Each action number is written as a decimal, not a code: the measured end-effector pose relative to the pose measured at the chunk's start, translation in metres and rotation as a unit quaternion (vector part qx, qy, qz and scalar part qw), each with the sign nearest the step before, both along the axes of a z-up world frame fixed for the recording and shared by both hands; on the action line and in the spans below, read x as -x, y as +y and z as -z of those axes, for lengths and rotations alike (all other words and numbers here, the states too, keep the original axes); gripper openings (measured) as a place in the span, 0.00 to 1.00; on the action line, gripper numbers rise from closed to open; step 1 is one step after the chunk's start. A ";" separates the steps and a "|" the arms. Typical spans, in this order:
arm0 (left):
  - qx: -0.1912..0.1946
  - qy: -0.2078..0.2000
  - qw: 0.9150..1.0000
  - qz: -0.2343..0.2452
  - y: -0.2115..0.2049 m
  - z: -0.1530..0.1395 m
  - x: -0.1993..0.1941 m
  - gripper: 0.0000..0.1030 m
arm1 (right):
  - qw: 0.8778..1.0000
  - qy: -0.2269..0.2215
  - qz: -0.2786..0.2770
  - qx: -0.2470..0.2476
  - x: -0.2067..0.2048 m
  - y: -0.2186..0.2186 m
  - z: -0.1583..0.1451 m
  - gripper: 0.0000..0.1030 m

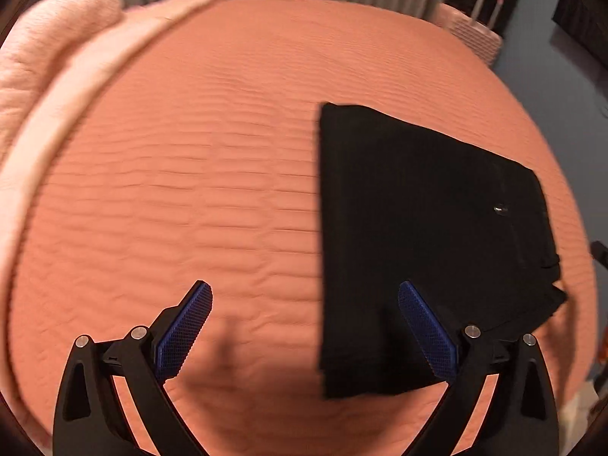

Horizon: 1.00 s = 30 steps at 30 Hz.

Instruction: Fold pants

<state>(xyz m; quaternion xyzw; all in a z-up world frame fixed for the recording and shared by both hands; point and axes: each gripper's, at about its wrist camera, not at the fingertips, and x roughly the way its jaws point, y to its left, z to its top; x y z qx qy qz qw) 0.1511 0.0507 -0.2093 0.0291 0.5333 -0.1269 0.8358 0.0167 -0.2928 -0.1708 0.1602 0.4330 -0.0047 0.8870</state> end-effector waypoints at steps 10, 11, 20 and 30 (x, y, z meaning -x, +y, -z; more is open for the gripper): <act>0.010 0.022 1.000 0.012 -0.050 0.031 0.018 0.95 | 0.999 0.007 0.000 -0.052 -0.038 0.030 0.016 0.95; 0.001 0.022 1.000 0.016 -0.054 0.033 0.020 0.95 | 0.998 0.006 -0.008 -0.057 -0.053 0.042 0.016 0.95; -0.002 -0.002 0.998 -0.061 0.015 0.021 0.034 0.93 | 0.997 0.064 -0.019 -0.035 -0.061 0.041 0.059 0.95; 0.146 0.089 0.985 0.035 -0.024 0.057 -0.013 0.94 | 0.967 0.038 -0.004 -0.253 -0.115 -0.026 0.092 0.96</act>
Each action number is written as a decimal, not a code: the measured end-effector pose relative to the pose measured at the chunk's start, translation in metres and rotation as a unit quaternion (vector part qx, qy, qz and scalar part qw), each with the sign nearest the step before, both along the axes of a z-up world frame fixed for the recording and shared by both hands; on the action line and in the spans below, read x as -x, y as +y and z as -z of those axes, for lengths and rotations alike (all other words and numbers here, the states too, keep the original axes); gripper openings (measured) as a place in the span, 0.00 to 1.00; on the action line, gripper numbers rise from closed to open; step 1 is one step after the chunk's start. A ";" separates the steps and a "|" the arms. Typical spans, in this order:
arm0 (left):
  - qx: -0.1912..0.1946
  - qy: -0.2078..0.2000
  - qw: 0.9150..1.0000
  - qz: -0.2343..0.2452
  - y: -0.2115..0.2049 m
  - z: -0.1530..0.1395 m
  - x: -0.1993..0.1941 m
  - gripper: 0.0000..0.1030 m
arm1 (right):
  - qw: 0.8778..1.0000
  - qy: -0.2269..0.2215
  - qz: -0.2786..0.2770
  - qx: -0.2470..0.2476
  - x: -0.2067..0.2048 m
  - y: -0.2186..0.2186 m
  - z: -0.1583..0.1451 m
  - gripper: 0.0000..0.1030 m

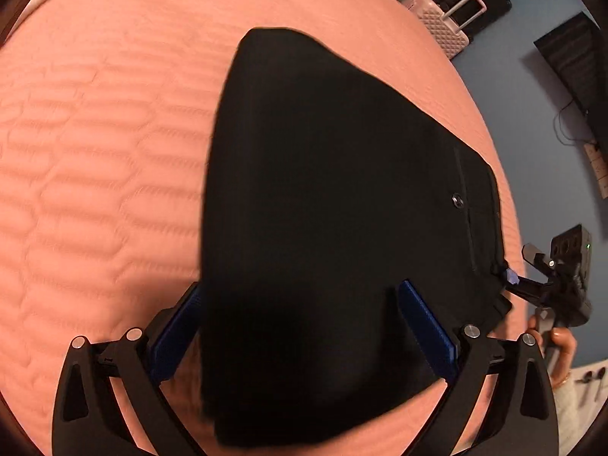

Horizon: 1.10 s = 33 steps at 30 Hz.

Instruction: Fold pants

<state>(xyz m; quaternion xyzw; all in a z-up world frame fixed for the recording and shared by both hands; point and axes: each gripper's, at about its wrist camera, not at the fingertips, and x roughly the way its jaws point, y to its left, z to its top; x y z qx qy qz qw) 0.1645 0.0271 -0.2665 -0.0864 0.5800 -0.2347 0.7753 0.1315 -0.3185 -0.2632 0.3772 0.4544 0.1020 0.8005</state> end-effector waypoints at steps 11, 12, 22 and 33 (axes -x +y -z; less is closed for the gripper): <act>-0.014 -0.022 0.999 0.034 -0.030 0.001 -0.006 0.88 | 0.998 -0.039 -0.040 -0.008 -0.006 0.025 0.002 0.85; -0.028 -0.028 0.998 0.038 -0.034 0.002 -0.006 0.88 | 0.998 -0.038 -0.042 -0.002 -0.007 0.027 0.002 0.85; -0.095 -0.084 0.992 0.027 -0.059 -0.031 -0.015 0.17 | 0.996 -0.030 -0.030 0.081 -0.006 0.048 -0.014 0.25; -0.080 -0.185 0.979 0.007 -0.079 -0.129 -0.072 0.15 | 0.973 -0.156 -0.050 0.161 -0.057 0.053 -0.115 0.23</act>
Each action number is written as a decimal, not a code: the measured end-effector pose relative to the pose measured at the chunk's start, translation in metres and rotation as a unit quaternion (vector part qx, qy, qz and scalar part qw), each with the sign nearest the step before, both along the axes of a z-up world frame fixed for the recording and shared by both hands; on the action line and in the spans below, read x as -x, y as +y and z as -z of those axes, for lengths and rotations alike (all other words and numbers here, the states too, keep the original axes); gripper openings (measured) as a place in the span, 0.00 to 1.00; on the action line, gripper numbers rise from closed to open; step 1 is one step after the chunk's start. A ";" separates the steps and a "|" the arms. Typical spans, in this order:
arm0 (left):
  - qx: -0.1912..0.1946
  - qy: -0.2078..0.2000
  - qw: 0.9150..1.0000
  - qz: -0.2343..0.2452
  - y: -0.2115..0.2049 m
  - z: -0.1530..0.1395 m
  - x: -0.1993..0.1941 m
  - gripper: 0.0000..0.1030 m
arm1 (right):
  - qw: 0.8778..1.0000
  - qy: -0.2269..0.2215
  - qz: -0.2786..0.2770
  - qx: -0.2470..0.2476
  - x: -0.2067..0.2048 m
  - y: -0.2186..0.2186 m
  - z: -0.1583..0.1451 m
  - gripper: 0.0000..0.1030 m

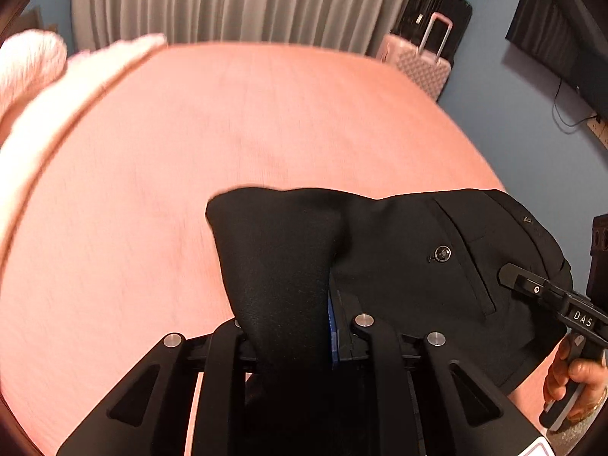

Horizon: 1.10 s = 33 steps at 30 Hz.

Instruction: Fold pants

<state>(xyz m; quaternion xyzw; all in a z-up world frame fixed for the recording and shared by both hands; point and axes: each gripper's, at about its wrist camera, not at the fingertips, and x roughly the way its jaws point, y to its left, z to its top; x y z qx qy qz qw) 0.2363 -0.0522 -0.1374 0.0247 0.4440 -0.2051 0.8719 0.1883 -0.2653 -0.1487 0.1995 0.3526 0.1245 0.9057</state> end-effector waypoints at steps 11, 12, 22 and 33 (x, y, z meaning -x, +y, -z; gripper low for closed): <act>-0.059 -0.035 0.997 -0.034 -0.068 0.031 -0.179 0.22 | 0.998 0.038 0.041 0.029 -0.195 -0.032 0.039 0.37; -0.080 -0.019 0.996 -0.047 -0.064 0.052 -0.188 0.29 | 0.995 0.075 0.058 0.040 -0.206 -0.039 0.059 0.43; -0.072 -0.026 0.990 -0.119 0.033 0.071 -0.143 0.64 | 0.996 0.044 0.081 0.010 -0.123 -0.101 0.048 0.61; -0.081 -0.011 0.992 -0.092 -0.019 0.076 -0.111 0.69 | 0.992 0.021 0.105 0.060 -0.095 -0.029 0.025 0.77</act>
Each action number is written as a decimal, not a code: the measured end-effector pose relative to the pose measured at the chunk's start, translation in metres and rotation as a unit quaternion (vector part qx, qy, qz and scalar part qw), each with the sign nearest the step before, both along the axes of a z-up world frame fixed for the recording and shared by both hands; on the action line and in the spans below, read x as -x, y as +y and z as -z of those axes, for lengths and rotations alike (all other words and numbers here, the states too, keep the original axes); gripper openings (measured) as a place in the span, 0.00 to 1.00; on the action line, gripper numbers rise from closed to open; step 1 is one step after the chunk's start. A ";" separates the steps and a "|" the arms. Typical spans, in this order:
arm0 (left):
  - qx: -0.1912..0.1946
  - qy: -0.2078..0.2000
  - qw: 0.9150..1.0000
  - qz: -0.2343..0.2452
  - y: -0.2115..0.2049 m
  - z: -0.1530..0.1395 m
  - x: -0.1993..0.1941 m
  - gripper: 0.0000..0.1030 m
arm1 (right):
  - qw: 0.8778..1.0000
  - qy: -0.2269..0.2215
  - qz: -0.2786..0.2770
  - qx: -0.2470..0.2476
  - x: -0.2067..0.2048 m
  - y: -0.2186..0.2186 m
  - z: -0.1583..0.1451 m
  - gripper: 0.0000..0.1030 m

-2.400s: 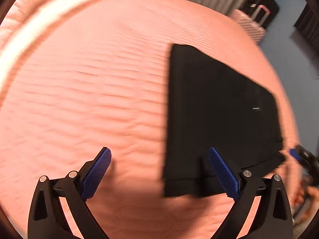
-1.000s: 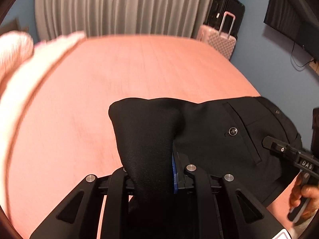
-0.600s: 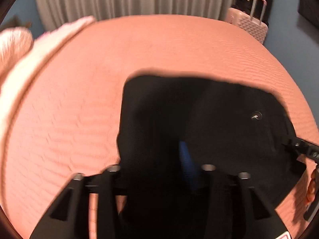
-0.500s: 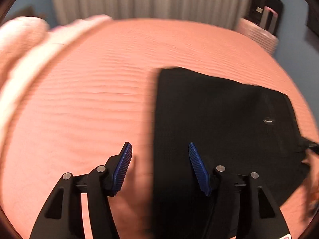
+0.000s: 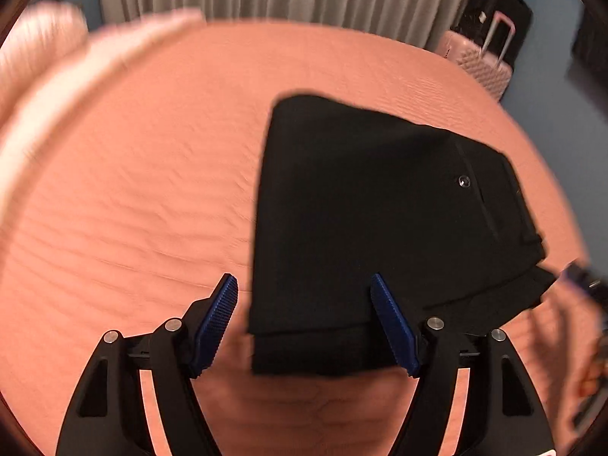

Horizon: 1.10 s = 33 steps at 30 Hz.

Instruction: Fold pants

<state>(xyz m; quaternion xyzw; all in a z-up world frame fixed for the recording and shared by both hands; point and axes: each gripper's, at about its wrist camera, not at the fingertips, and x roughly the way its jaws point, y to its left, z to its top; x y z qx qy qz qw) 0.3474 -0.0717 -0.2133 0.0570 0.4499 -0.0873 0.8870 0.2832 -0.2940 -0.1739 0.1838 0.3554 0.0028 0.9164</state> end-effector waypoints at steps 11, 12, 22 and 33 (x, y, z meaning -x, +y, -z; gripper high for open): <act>-0.059 -0.009 0.998 -0.016 -0.027 -0.012 -0.007 0.84 | 0.997 0.012 0.009 0.073 -0.021 0.033 -0.010 0.90; -0.027 0.015 0.999 -0.026 -0.013 -0.007 -0.018 0.84 | 0.998 0.022 0.007 0.051 -0.027 0.021 -0.002 0.90; 0.173 0.106 0.979 0.032 0.022 0.048 -0.071 0.95 | 0.988 0.043 -0.040 -0.143 -0.066 -0.018 0.068 0.93; 0.172 0.101 0.980 -0.004 0.039 0.022 -0.065 0.16 | 0.990 0.042 -0.036 -0.131 -0.070 0.000 0.044 0.21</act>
